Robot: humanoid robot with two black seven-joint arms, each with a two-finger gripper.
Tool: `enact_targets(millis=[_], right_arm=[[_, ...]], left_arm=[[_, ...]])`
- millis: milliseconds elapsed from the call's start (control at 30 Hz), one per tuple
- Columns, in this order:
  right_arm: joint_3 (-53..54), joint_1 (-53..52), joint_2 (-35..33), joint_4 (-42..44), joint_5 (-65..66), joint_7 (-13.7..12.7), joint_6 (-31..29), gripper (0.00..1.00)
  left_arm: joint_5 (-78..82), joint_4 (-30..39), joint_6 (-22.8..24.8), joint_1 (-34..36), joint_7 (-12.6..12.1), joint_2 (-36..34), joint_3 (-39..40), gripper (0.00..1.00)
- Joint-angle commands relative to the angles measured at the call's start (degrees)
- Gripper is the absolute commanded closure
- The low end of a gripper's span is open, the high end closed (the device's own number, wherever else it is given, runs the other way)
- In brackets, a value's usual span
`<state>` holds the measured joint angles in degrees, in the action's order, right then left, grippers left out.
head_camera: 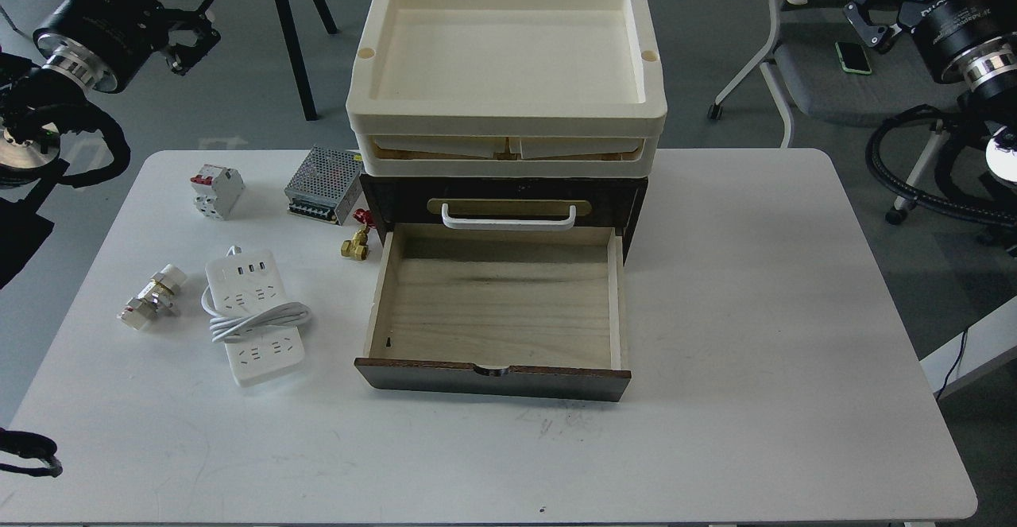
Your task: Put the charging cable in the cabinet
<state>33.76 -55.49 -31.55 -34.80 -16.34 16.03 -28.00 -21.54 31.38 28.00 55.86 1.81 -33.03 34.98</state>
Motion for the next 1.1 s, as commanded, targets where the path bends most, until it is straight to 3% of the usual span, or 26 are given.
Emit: enact_targets(millis=[0,167,267,333,500,600,667,867,1067], right_arm=[[1.74,1.43,0.0,-0.18,-0.45,0.06,0.0,0.0],[4.3,2.14,-0.09,-0.09,-0.45,0.06,0.0,0.0],[4.74,2.14,-0.7,-0.09,-0.45,0.06,0.0,0.0],[4.74,2.14,-1.32,0.0,-0.45,0.06,0.0,0.0],[5.09,2.49,-2.63,0.0,-1.15,0.15,0.0,0.0],[5.09,2.67,-4.12,0.0,-1.15,0.15,0.0,0.0],[5.09,2.84,-5.62,0.17,-1.15,0.23,0.0,0.0],[6.06,6.26,-10.1,-0.09,-1.24,0.67,0.0,0.0],[8.08,8.46,-11.78,-0.18,-1.33,0.67,0.0,0.0]], left_arm=[[0.01,0.0,0.0,-0.23,1.09,0.51,2.98,0.0],[-0.87,-0.96,0.0,-0.31,1.45,1.57,4.3,0.0],[-2.8,-5.62,0.0,-1.81,1.45,2.27,6.05,0.0],[-4.12,-5.63,0.0,-2.07,1.88,5.42,8.6,0.0],[-4.04,-5.54,0.0,-3.04,8.55,9.65,17.92,0.0],[-3.86,-1.87,0.0,-3.13,10.06,8.78,18.37,0.01],[-2.64,1.83,0.0,-3.22,10.06,5.98,17.4,0.01],[8.68,16.33,0.0,-4.01,10.32,-11.41,10.9,0.01],[37.04,28.37,0.0,-3.83,10.67,-25.04,9.05,0.01]])
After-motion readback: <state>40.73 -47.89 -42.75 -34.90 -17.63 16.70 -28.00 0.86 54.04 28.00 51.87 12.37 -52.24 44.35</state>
